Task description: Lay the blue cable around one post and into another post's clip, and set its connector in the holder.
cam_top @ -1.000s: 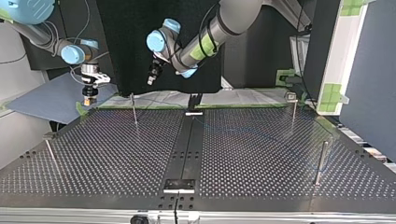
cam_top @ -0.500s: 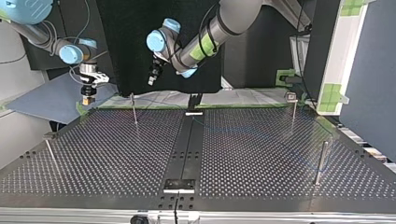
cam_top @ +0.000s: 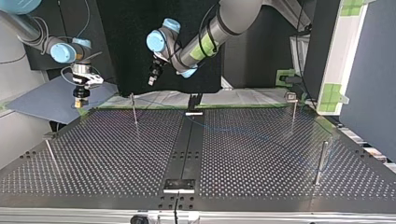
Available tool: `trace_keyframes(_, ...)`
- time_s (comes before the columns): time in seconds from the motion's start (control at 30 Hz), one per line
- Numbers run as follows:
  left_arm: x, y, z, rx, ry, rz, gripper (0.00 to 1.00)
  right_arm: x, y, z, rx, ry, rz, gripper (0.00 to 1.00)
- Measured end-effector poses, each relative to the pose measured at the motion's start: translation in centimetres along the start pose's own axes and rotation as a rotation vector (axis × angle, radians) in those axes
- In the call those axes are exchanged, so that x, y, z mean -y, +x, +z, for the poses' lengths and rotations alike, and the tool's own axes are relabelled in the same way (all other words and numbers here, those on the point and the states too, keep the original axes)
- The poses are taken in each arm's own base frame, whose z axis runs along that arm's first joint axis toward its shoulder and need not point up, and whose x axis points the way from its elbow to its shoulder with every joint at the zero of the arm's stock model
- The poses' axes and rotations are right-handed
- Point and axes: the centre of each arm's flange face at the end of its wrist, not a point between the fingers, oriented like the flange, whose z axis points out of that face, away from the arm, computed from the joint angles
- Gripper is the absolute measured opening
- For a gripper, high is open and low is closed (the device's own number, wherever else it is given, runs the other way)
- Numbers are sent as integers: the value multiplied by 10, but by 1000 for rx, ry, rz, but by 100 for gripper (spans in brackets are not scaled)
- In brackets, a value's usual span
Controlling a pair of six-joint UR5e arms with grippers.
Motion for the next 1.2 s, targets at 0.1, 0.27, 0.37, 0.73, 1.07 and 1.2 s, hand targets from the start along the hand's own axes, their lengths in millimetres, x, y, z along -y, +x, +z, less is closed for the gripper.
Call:
trace_keyframes(0.1, 0, 0, 0, 0, 0, 0, 100, 2, 11, 0, -15, 2, 2, 0)
trace_keyframes(0.27, 0, 1, 0, -1, -4, 0, 100, 10, 32, 1, -43, 16, 1, 0)
trace_keyframes(0.37, 0, 0, 0, 0, -4, 0, 100, 20, 45, 1, -59, 29, -3, 0)
trace_keyframes(0.73, 0, 0, 0, 0, -5, 0, 100, 47, 90, 2, -117, 63, -17, 0)
trace_keyframes(1.07, -8, 4, -8, -12, -65, -6, 100, 50, 98, 3, -136, 56, 1, 0)
trace_keyframes(1.2, -13, -5, -16, 8, -94, -19, 100, 50, 99, 3, -139, 56, 2, 0)
